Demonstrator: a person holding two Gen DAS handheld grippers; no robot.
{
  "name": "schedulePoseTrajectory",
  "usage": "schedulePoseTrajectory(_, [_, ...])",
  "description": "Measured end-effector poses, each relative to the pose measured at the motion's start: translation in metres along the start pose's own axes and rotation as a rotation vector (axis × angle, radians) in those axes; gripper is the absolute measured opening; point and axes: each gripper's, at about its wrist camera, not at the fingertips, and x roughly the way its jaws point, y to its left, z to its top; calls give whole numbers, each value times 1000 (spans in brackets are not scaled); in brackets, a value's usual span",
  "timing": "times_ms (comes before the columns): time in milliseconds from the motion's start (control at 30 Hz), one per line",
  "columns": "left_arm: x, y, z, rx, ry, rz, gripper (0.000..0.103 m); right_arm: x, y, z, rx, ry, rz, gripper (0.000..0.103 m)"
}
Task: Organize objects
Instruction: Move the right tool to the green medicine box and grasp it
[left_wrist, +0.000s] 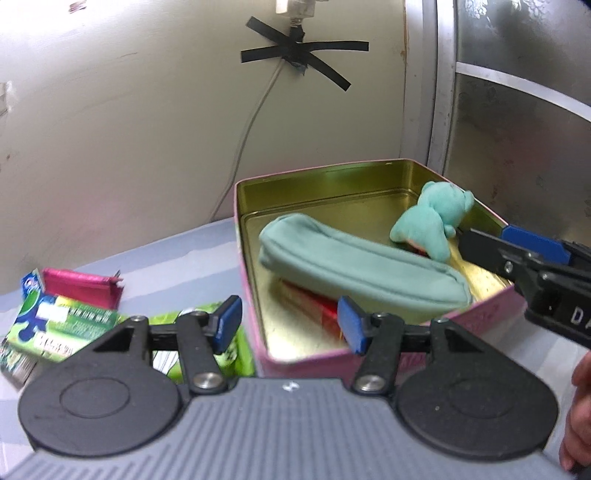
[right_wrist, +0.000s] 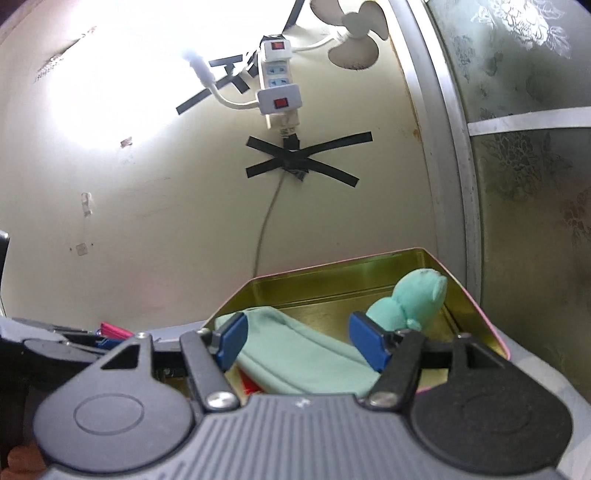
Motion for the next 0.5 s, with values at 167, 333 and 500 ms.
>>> schedulePoseTrajectory(167, [-15,15,-13,-20,-7,10,60,-9,14,-8,23,-9,-1,63])
schedulePoseTrajectory(333, [-26,28,-26,-36,-16,37,61,-17,26,-20,64,0,3,63])
schedulePoseTrajectory(500, [-32,48,-43,-70,-7,63,66,-17,41,-30,62,38,21,64])
